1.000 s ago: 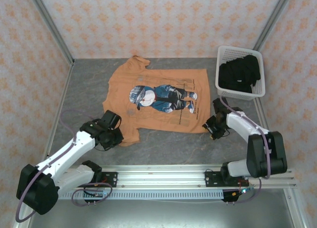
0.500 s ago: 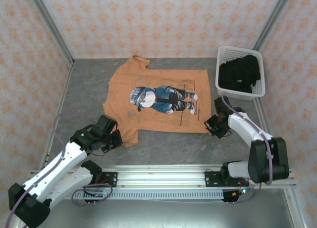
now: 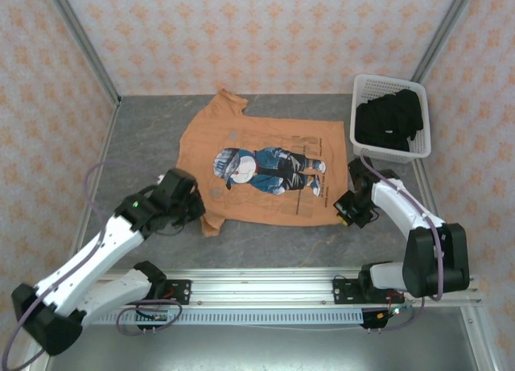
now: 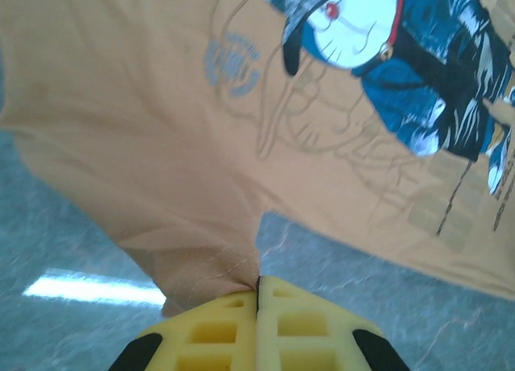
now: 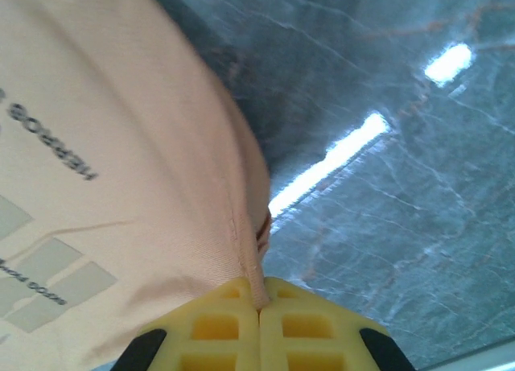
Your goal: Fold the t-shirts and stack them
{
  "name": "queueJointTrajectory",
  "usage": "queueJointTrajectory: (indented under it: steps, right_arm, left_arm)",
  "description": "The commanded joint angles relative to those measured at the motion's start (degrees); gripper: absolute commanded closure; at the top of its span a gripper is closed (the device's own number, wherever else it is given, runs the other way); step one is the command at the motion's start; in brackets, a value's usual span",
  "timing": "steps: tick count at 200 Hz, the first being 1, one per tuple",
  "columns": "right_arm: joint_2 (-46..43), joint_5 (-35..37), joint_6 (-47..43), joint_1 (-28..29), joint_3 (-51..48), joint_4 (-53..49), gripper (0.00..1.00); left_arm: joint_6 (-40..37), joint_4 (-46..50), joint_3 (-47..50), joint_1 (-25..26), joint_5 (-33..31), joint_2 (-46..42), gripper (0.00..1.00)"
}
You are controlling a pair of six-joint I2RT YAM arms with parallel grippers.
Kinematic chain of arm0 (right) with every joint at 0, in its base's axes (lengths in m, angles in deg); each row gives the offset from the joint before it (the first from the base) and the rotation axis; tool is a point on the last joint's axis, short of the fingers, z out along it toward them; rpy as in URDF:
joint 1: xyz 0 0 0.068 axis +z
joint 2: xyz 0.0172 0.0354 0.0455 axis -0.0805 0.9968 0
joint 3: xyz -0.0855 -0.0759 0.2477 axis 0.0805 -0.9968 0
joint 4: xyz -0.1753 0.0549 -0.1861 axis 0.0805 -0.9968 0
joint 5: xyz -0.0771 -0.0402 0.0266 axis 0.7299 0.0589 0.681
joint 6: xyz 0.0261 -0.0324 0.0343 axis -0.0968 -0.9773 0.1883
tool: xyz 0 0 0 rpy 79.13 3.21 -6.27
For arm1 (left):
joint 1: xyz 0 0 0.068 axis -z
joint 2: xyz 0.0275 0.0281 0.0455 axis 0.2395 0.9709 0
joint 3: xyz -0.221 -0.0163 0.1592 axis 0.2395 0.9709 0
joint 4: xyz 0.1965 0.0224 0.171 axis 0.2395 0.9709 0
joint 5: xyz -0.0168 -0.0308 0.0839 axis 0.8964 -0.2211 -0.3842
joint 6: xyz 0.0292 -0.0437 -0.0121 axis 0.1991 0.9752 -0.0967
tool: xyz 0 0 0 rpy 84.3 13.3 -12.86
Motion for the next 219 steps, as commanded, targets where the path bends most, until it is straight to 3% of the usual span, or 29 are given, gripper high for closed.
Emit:
queueJointTrajectory:
  steps: [1, 66, 122, 219]
  right_arm:
    - [1.9, 0.0, 1.2, -0.5, 3.5, -1.0, 1.0]
    - [9.5, -0.1, 5.5, -2.1, 10.7, 0.0, 1.0]
    - [16.1, 2.1, 7.7, -2.4, 18.1, 0.3, 1.0]
    - [20.5, 8.8, 11.8, -2.4, 23.3, -0.4, 1.0]
  left_arm:
    - [-3.0, -3.0, -5.8, -2.8, -3.0, 7.5, 1.0]
    - [-13.9, -4.4, -21.4, -12.0, -0.1, 24.4, 1.0]
    - [-19.6, -4.1, -33.6, -13.4, -0.6, 37.0, 1.0]
    - [-26.1, 2.2, -49.5, -14.2, -9.7, 51.6, 1.0]
